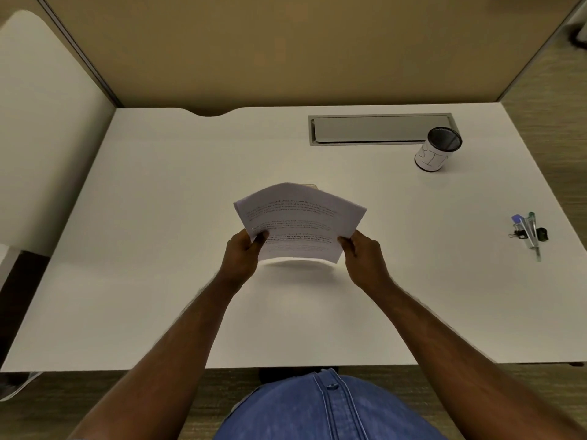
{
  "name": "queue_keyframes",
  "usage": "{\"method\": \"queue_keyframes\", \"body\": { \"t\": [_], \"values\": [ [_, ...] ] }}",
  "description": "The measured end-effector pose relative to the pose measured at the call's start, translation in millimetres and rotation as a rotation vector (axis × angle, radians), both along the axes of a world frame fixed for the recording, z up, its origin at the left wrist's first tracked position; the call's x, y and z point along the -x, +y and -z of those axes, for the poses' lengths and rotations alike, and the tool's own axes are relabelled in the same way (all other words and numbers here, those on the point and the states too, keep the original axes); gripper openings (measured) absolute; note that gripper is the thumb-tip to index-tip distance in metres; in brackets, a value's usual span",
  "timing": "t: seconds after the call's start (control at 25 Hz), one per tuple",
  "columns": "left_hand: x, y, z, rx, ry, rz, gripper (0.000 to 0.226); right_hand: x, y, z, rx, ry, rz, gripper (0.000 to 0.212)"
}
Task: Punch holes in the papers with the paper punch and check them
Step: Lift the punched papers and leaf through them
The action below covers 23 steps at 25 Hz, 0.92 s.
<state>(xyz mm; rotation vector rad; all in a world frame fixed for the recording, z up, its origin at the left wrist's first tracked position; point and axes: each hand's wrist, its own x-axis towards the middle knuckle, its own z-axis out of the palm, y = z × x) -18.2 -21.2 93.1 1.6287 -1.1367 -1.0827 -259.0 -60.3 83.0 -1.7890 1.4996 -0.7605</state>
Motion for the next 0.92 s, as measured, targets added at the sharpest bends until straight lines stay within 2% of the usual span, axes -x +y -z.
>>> {"method": "queue_keyframes", "body": {
  "t": [0.16, 0.4, 0.56, 0.8, 0.92],
  "values": [
    [-2.3, -10.2, -19.0, 0.08, 0.041, -0.017, 0.02, 4.8, -17.8, -22.0, 0.063, -0.058, 0.033, 0.02],
    [-6.0, -11.0, -15.1, 0.017, -0.077, -0.071, 0.012, 19.8, -52.6, -35.9, 0.089, -0.05, -0.01, 0.014],
    [5.6, -7.1, -4.9, 0.055, -0.111, -0.157, 0.011, 24.5, -47.5, -27.8, 0.048, -0.103, -0.064, 0.015],
    [19.6, -5.6, -5.5, 0.148, -0.206, -0.224, 0.009, 31.2, -32.8, -25.0, 0.034, -0.256, 0.053, 0.014],
    [22.6, -6.5, -6.0, 0.188, -0.278, -0.234, 0.009, 30.8, -31.4, -25.5, 0.078, -0.246, 0.093, 0.016]
  ]
}}
